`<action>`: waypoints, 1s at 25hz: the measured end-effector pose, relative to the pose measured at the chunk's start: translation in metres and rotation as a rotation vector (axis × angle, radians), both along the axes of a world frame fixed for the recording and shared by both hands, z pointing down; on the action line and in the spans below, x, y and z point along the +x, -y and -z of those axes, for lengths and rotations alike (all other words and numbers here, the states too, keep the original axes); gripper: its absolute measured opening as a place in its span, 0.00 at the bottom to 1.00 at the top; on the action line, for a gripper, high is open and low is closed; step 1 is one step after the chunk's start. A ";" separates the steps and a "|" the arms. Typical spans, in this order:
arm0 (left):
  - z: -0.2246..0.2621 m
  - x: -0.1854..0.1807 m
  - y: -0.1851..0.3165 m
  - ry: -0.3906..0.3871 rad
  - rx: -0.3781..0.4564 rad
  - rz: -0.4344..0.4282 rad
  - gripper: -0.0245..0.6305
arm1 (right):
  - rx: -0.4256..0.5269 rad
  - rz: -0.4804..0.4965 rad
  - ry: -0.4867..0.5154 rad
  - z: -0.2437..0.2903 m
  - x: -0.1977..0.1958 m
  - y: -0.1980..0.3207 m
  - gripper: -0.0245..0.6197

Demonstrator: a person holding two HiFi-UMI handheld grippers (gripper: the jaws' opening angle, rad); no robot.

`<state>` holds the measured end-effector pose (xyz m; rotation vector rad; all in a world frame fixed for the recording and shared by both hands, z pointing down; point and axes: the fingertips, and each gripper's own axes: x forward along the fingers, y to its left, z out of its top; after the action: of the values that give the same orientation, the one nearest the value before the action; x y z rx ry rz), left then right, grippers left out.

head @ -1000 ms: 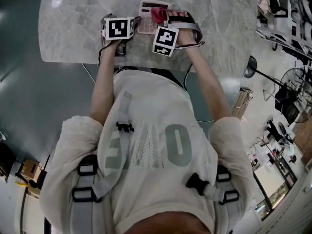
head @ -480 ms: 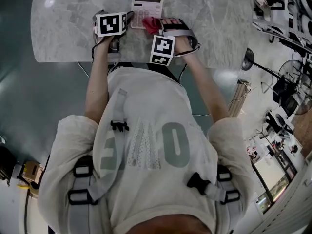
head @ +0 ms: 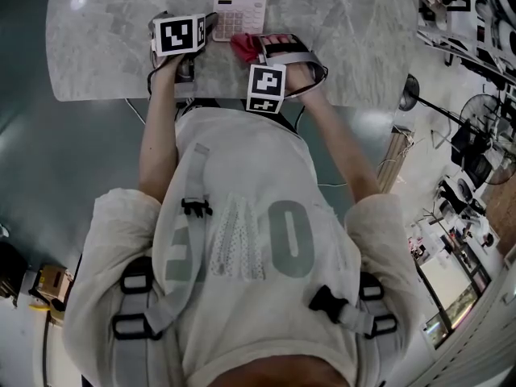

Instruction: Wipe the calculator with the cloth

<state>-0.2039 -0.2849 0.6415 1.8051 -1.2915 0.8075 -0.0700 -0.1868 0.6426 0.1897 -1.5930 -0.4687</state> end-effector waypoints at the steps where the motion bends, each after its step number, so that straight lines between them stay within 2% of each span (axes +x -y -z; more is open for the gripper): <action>1: -0.001 0.002 0.001 -0.001 0.001 0.000 0.79 | 0.000 0.001 0.000 -0.001 0.002 0.001 0.12; 11: 0.004 -0.002 -0.004 -0.004 0.016 0.003 0.79 | -0.034 -0.026 0.030 0.008 -0.003 0.002 0.12; 14: 0.001 0.000 0.002 -0.040 0.024 0.036 0.79 | 0.026 -0.065 0.060 0.022 -0.001 0.032 0.12; 17: 0.008 -0.005 0.006 -0.126 0.016 0.111 0.79 | 0.100 -0.090 0.076 0.046 -0.002 0.071 0.12; 19: 0.013 -0.007 0.006 -0.168 0.000 0.131 0.78 | 0.146 -0.097 0.078 0.063 -0.005 0.094 0.12; 25: 0.014 -0.008 0.004 -0.199 -0.006 0.136 0.78 | 0.191 -0.096 0.072 0.078 -0.025 0.138 0.12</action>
<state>-0.2114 -0.2884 0.6279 1.7243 -1.2637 0.5430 -0.0951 -0.3250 0.5646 0.4306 -1.6010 -0.5445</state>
